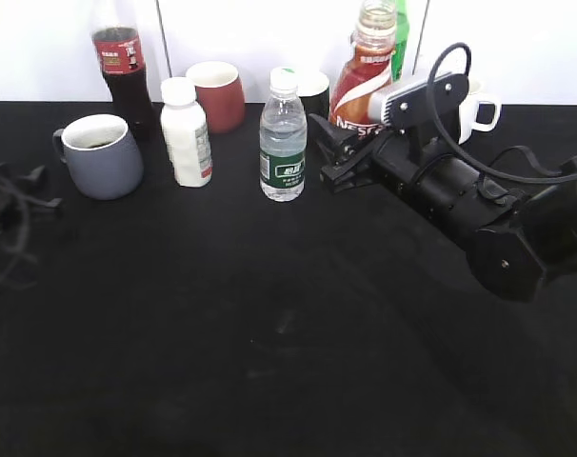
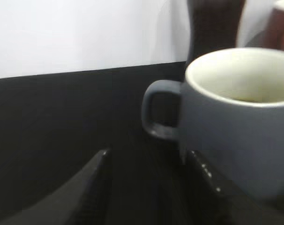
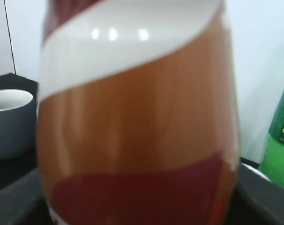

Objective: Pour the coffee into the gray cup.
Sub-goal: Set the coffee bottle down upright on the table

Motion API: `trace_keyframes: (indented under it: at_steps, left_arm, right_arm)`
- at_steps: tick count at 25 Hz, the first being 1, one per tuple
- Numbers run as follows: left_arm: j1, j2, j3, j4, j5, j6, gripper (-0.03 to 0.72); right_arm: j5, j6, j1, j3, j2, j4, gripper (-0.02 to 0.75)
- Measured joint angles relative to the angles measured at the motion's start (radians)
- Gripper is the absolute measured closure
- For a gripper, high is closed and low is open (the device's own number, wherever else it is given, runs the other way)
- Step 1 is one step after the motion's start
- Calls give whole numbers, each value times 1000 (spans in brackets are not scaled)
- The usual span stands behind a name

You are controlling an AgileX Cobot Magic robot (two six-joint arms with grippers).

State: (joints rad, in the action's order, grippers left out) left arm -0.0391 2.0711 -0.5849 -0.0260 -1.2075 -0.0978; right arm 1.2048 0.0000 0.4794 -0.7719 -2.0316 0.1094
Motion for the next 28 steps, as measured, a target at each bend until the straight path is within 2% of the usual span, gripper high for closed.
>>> trace_keyframes:
  at_steps: [3, 7, 10, 12, 15, 20, 23, 28]
  left_arm:
    - [-25, -148, 110, 26, -1, 0, 298]
    - [-156, -294, 156, 46, 7, 0, 298]
    - [-271, -322, 159, 92, 19, 0, 298]
    - [-306, -323, 159, 98, 21, 0, 299]
    - [-311, -323, 159, 99, 21, 0, 304]
    - [-311, -323, 159, 103, 37, 11, 305]
    - [-311, -323, 159, 103, 37, 32, 305]
    - [-311, -323, 159, 106, 83, 34, 305]
  right_arm:
    - [0, 37, 0, 20, 0, -12, 233]
    - [0, 38, -25, 123, 1, -118, 233]
    - [0, 39, -124, 196, 2, -180, 233]
    - [0, 39, -223, 206, 3, -191, 233]
    - [0, 39, -312, 184, -7, -198, 233]
    - [-5, 39, -317, -24, -121, -159, 233]
    - [-60, 39, -317, -158, -212, -118, 233]
    - [-89, 36, -317, -277, -337, -88, 233]
